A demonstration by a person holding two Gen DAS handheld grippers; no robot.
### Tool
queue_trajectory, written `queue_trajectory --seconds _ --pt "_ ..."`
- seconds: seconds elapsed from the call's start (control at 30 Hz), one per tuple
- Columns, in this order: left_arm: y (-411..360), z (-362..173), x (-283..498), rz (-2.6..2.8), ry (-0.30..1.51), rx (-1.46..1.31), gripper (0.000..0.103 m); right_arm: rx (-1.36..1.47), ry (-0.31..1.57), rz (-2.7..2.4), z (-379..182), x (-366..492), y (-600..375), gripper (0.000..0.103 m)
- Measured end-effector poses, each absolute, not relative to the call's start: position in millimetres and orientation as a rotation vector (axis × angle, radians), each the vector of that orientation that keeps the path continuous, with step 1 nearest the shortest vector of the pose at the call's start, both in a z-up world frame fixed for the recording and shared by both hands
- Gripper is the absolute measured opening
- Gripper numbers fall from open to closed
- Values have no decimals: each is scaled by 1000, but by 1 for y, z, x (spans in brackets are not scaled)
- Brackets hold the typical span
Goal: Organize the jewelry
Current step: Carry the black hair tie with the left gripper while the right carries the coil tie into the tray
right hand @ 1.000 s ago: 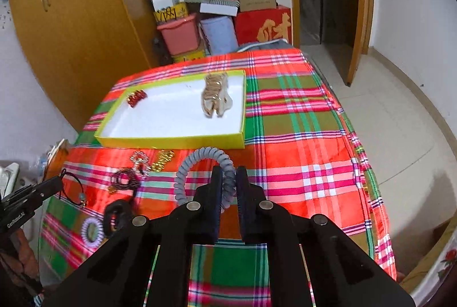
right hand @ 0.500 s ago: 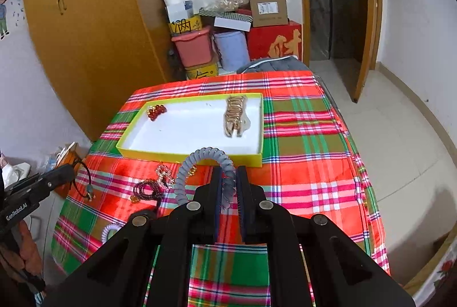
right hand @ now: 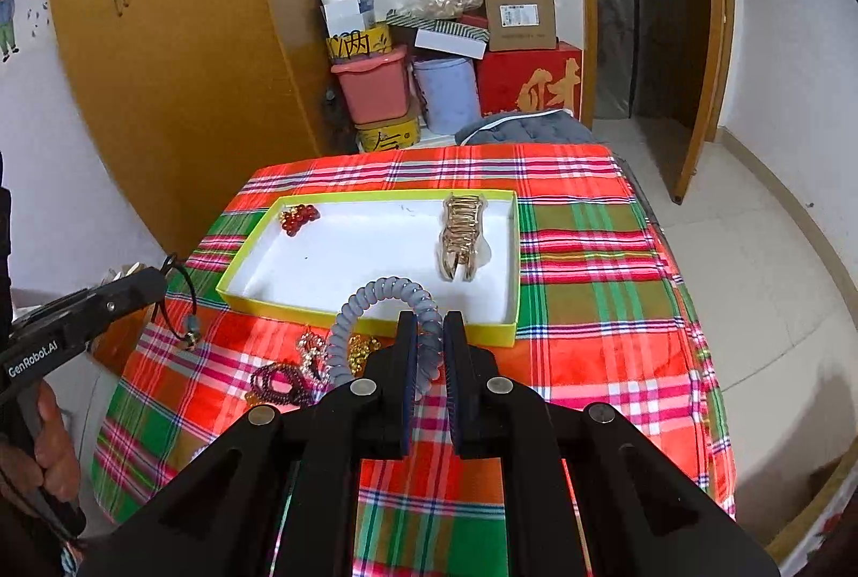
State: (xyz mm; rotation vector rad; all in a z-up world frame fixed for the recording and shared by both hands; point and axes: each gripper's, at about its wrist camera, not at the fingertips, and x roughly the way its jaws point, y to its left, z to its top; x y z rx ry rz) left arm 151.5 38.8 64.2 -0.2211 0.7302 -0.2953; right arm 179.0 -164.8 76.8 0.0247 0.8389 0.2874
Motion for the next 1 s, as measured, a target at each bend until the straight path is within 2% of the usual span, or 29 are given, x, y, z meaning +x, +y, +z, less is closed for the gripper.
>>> queue_trajectory --seconds 0.53,1.0 --pt "52 38 224 -297 766 -183 6 -4 890 291 47 239 -154 9" --pt "63 -7 265 -258 846 -176 6 -15 972 311 5 275 -137 9"
